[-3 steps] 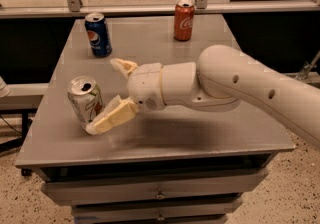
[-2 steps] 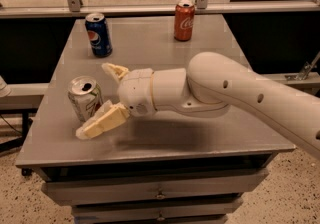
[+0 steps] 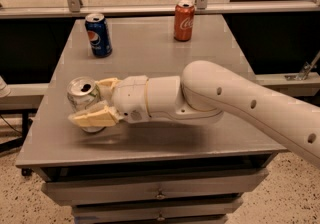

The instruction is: Pick 7up can

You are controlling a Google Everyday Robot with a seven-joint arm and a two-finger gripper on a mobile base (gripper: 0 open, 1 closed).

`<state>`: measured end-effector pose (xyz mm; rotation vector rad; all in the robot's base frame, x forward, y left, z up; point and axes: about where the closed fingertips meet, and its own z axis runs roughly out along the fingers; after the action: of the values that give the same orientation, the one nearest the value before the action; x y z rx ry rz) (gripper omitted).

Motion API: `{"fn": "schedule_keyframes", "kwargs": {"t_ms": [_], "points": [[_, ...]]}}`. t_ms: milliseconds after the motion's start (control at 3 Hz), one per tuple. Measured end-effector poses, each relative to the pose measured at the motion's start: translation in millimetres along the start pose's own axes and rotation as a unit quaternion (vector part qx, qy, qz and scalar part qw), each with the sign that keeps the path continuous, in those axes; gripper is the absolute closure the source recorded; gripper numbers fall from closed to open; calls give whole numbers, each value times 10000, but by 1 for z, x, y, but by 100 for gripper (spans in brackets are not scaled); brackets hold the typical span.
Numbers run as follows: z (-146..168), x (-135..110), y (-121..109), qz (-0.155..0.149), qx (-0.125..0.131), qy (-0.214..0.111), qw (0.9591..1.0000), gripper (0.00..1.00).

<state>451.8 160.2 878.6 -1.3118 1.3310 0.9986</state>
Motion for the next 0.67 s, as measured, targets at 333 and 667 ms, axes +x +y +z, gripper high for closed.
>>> {"fn": "schedule_keyframes", "kwargs": {"t_ms": [333, 667], "points": [[-14, -2, -5, 26, 110, -73, 9999, 66], [-36, -18, -24, -76, 306, -135, 9994, 88]]}}
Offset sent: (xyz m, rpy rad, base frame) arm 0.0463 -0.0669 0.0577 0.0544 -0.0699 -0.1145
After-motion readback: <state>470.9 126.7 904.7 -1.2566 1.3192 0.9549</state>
